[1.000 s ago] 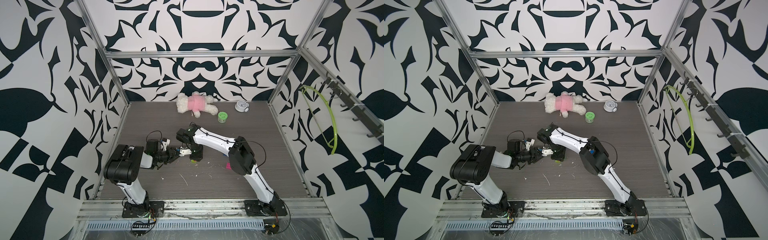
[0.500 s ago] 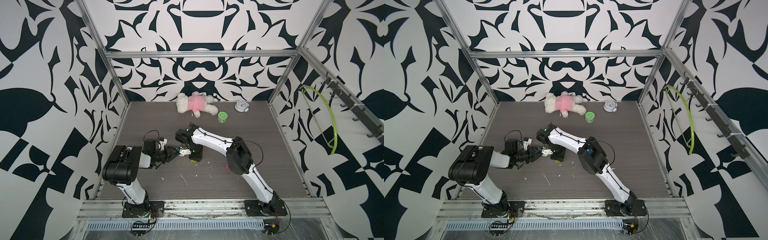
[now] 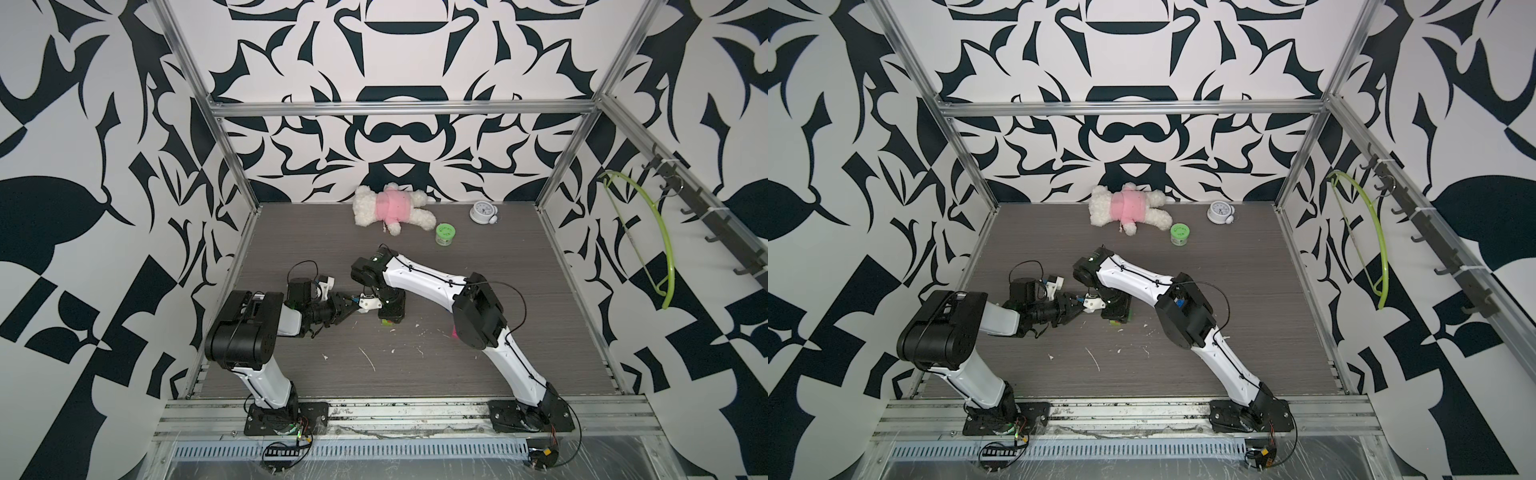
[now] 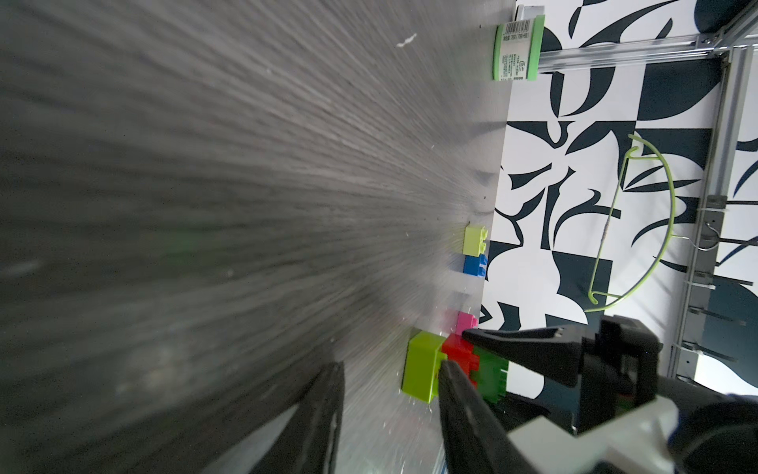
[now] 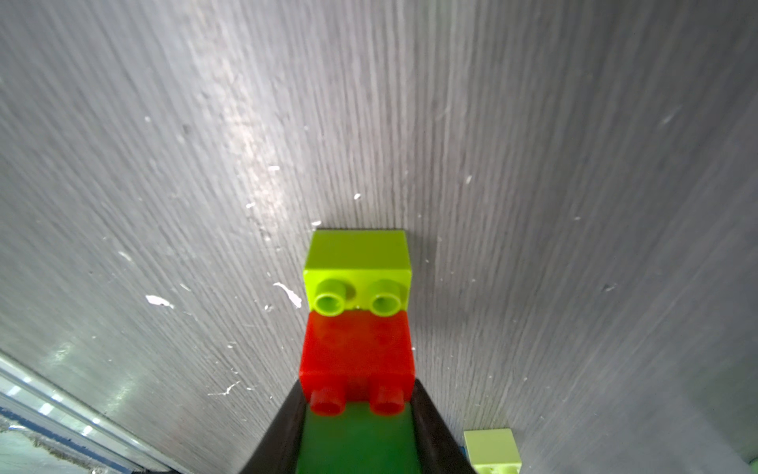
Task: Assemble the letter y with lego
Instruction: Assemble the lego brick with the lego brick.
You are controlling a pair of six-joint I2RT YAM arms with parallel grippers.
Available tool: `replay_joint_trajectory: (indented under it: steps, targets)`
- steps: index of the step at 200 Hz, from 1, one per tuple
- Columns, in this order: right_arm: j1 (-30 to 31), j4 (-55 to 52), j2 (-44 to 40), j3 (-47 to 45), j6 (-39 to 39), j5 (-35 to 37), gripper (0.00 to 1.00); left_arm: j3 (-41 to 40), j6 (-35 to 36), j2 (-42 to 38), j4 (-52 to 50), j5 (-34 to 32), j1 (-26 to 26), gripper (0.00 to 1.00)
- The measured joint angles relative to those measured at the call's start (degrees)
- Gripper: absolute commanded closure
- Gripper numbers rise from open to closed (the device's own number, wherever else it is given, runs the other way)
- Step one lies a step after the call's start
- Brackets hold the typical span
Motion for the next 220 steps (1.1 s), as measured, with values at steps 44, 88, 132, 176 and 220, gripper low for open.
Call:
replay_joint_trajectory:
  steps: [44, 88, 132, 176, 220]
  targets:
    - [-0.2, 0.9, -0.3, -0.7, 0.0, -0.1, 0.63, 0.0, 0.1, 0.1, 0.2, 0.0, -0.9, 0.58]
    - [-1.3, 4.7, -1.3, -2.9, 0.2, -1.7, 0.63, 0.0, 0.0, 1.8, 2.6, 0.2, -4.2, 0.61]
    - [-2.2, 6.9, -1.5, -4.2, 0.2, -2.5, 0.63, 0.1, -0.4, 4.5, 7.3, 1.9, -6.5, 0.61]
    - [-2.8, 6.3, -1.7, -4.2, 0.2, -2.7, 0.63, 0.1, -0.7, 4.8, 9.0, 1.8, -7.7, 0.58]
    - [-3.1, 4.7, -1.8, -3.6, 0.2, -2.6, 0.63, 0.7, -0.6, 4.9, 8.9, 0.8, -9.1, 0.59]
